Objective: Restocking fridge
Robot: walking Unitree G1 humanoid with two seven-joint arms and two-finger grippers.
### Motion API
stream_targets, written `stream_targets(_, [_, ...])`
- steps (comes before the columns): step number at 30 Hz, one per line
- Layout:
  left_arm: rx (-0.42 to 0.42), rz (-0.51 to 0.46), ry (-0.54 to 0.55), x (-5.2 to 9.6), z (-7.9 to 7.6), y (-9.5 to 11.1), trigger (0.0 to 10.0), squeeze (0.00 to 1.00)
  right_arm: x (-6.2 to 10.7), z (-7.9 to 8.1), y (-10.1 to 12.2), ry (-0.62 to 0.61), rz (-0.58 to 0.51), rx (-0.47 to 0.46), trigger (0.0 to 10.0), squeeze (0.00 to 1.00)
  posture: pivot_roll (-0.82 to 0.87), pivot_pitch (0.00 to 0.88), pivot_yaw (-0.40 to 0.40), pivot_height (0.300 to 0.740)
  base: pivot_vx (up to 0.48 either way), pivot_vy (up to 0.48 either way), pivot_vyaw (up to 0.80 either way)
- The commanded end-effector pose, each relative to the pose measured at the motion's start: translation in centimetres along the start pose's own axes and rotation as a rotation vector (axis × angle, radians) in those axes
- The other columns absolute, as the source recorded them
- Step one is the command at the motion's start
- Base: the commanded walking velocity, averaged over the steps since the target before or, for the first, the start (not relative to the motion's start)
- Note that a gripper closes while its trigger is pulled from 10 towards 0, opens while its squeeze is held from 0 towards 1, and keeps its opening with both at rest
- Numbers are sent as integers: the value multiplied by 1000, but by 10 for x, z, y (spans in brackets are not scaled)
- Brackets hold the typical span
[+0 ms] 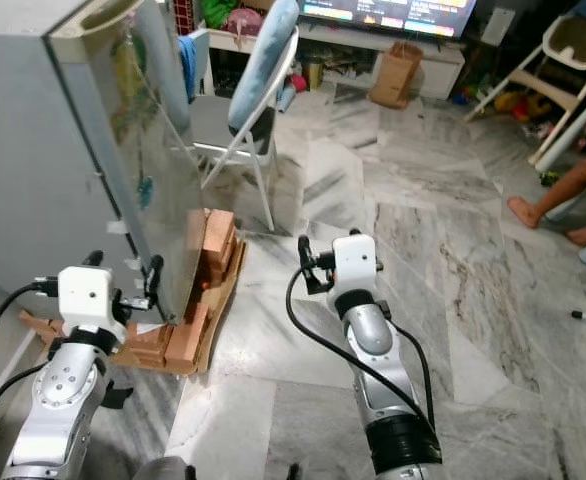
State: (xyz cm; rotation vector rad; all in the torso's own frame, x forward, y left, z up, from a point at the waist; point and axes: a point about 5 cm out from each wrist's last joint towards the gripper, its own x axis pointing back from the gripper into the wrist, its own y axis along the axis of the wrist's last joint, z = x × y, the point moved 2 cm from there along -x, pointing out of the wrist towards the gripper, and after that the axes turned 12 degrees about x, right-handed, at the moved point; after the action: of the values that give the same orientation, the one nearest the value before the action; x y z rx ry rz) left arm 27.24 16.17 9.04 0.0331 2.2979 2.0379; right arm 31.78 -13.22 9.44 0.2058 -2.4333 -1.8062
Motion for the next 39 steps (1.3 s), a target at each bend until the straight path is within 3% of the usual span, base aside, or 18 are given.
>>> stream_targets(1, [-14,-3,5,1,3,2,10000,0,-2,0,5,3,-13,-4,10000,0,116,100,-61,740,379,0,0])
stream_targets(20, [-7,4,32,-1,6,0,10000,0,-3,3,7,21,-15,5,10000,0,117,102,-67,740,384,144,0])
stream_targets(27, [-46,18,92,2,19,-2,10000,0,-4,-3,6,15,-20,24,10000,0,116,104,-63,740,81,0,0])
stream_targets(39, [-79,3,120,-21,30,5,10000,0,-4,-3,7,8,-18,25,10000,0,101,109,-57,740,0,0,0])
